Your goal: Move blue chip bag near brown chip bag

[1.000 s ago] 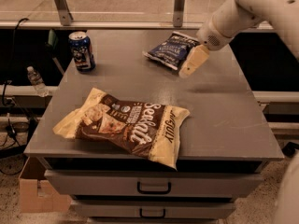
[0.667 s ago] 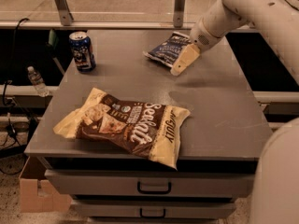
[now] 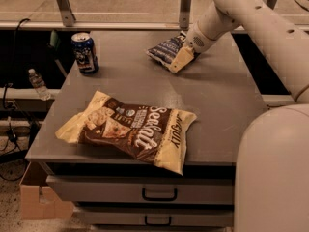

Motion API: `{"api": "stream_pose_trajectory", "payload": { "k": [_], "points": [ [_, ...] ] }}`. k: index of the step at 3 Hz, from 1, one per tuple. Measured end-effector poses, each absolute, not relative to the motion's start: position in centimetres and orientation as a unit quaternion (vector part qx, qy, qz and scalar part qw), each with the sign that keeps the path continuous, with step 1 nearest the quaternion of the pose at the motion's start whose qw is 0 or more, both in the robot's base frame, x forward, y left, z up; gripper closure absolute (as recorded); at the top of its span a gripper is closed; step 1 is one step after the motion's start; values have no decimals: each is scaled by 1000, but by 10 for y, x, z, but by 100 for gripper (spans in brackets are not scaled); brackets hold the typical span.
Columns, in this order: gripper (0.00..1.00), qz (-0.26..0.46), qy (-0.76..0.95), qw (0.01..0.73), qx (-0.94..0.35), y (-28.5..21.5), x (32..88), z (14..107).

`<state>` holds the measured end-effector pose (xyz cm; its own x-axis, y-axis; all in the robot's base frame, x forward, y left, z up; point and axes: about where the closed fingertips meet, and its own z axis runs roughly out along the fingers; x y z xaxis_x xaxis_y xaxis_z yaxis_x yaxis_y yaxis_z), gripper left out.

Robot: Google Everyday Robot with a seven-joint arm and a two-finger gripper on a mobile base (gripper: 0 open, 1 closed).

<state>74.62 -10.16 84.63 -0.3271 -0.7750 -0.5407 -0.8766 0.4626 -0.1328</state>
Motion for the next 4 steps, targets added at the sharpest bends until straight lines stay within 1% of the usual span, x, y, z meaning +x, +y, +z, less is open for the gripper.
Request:
{"api": "stream_pose_trajectory", "payload": {
  "k": [1, 2, 3, 4],
  "points": [
    [71, 100, 808, 280, -510, -103, 744, 852],
    [96, 107, 795, 299, -516, -115, 727, 878],
    [100, 113, 760, 314, -558, -122, 678, 911],
    [100, 121, 712, 303, -621, -117, 609, 925]
  ]
}}
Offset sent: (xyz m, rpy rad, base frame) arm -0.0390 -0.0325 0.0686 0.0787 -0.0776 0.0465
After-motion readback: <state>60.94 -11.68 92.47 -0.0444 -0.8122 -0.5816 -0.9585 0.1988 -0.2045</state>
